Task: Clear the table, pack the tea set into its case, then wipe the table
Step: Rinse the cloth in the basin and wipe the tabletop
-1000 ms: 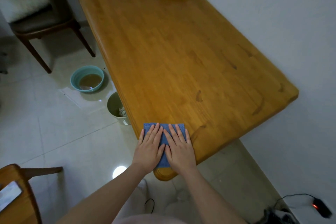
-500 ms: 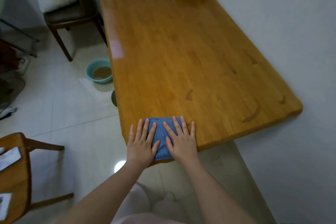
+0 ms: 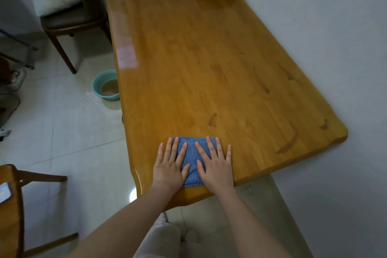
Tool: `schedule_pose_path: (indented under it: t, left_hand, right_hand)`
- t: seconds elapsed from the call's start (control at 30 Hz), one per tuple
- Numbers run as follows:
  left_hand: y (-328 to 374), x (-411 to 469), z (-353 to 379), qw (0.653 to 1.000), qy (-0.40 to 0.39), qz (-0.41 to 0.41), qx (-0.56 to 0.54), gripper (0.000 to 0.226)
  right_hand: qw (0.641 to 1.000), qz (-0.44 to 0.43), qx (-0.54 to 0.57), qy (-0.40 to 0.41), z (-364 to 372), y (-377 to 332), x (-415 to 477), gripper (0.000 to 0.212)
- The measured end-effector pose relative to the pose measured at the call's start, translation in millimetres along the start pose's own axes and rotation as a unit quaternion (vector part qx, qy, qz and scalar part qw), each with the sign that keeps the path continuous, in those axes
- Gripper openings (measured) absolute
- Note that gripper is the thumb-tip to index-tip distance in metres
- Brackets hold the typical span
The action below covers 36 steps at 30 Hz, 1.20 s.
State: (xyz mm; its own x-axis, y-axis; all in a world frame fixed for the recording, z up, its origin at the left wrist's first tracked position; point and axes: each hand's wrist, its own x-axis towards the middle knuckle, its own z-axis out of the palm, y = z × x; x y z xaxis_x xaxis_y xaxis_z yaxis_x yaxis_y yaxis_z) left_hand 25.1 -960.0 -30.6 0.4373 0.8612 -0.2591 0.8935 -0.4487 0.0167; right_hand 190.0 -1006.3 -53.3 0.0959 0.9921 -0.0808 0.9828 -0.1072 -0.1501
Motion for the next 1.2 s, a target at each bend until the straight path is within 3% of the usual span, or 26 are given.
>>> schedule_pose_path:
  t: [0.4,0.5,0.7,0.77,0.9,1.07,1.2]
  left_hand:
    - [19,81,-19,0.998,-0.023,0.043,0.046,0.067]
    - [26,107,-23,0.998,-0.032,0.032,0.047,0.077]
    - [24,154,-37,0.998,-0.04,0.028,-0.04,0.087]
    - [14,152,-41,0.994,-0.037,0.029,-0.094,0.085]
    - [-13,122,-40,0.991,0.06,-0.043,-0.109,0.059]
    - [-30,88,-33,0.983,0.064,-0.096,-0.142,0.058]
    - [-43,63,-23,0.978,0.061,-0.11,-0.167,0.057]
  right_hand:
    - [0.998,0.063,0.004,0.023,-8,32,63,0.056]
    - [0.997,0.072,0.002,0.018,-10,43,85,0.057]
    - [0.999,0.005,-0.023,-0.039,-27,76,134,0.06]
    - [0.998,-0.014,-0.024,-0.062,-34,83,135,0.064]
    - [0.997,-0.001,0.019,-0.077,-42,70,131,0.069]
    - [0.995,0.037,-0.002,-0.093,-34,39,132,0.08]
    - [0.998,0.03,-0.013,-0.062,-22,11,110,0.073]
